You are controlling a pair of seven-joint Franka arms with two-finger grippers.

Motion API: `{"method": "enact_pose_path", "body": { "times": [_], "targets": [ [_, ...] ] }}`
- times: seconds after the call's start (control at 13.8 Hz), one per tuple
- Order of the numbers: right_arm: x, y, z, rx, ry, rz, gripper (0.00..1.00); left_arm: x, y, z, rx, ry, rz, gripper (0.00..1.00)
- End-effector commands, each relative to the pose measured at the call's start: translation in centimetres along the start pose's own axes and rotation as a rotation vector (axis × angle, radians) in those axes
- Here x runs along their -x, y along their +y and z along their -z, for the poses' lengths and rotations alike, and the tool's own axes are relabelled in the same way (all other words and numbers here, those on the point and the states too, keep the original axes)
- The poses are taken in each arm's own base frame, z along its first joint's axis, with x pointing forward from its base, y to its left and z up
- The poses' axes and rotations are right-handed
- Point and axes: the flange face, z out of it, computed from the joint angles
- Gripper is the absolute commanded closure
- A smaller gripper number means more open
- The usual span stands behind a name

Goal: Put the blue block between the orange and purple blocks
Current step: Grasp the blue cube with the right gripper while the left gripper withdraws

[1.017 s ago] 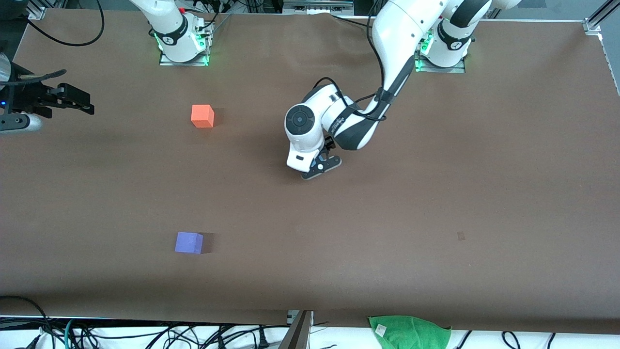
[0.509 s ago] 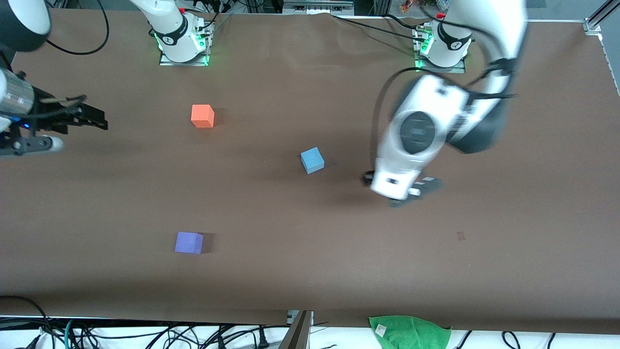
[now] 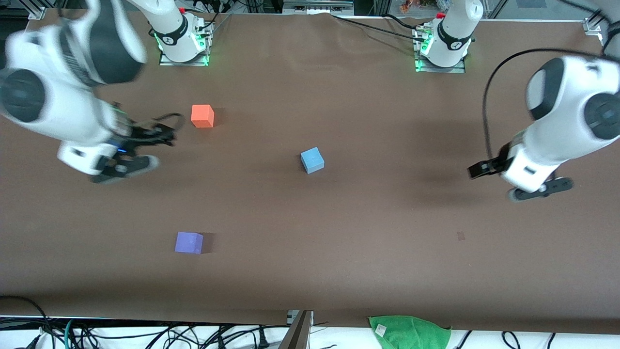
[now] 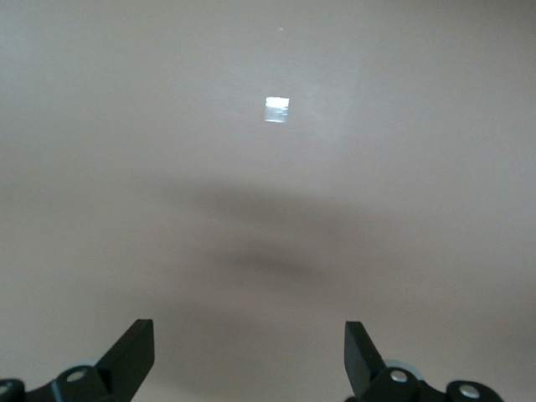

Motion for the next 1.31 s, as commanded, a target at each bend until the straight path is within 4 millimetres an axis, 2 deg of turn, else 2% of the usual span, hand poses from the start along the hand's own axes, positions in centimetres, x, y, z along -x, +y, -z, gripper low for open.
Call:
{"method": "enact_pose_path", "body": {
  "times": [0.0, 0.07, 0.15, 0.36, 0.51, 0.58, 0.65, 0.8, 0.94, 1.24],
  "targets": [
    [-2.8, -5.4, -3.2, 0.0, 0.028, -0.01, 0.0, 1.7, -4.0, 1.9, 0.048, 0.032, -0.06, 0.0],
    [-3.6, -7.5, -4.9, 0.0, 0.031, 0.004, 0.0, 1.6, -5.0, 2.3, 0.067, 0.03, -0.072, 0.0],
    [-4.4, -10.6, -6.6, 0.005, 0.046, 0.033, 0.0, 1.7, -5.6, 2.6, 0.069, 0.027, -0.072, 0.0],
    [-6.1, -18.0, -10.9, -0.005, 0.126, 0.013, 0.0, 2.8, -7.2, 4.8, 0.067, 0.032, -0.05, 0.0],
    [-6.3, -24.1, -14.7, -0.014, 0.171, 0.051, 0.0, 4.0, -7.8, 6.5, 0.063, 0.02, -0.043, 0.0],
    [-6.3, -26.5, -16.5, -0.019, 0.198, 0.066, 0.0, 4.0, -8.3, 7.6, 0.064, 0.018, -0.035, 0.0],
    [-6.5, -27.9, -18.2, -0.028, 0.222, 0.064, 0.0, 4.2, -8.0, 8.4, 0.065, 0.012, -0.042, 0.0],
    [-6.8, -29.7, -20.7, -0.041, 0.263, 0.085, 0.0, 4.3, -8.0, 8.4, 0.064, 0.007, -0.04, 0.0],
    [-6.2, -31.9, -22.6, -0.035, 0.27, 0.119, 0.0, 4.1, -8.4, 8.4, 0.065, 0.009, -0.036, 0.0],
    [-5.4, -33.9, -23.9, -0.007, 0.269, 0.116, 0.0, 4.1, -8.3, 8.3, 0.065, 0.009, -0.04, 0.0]
  ]
}}
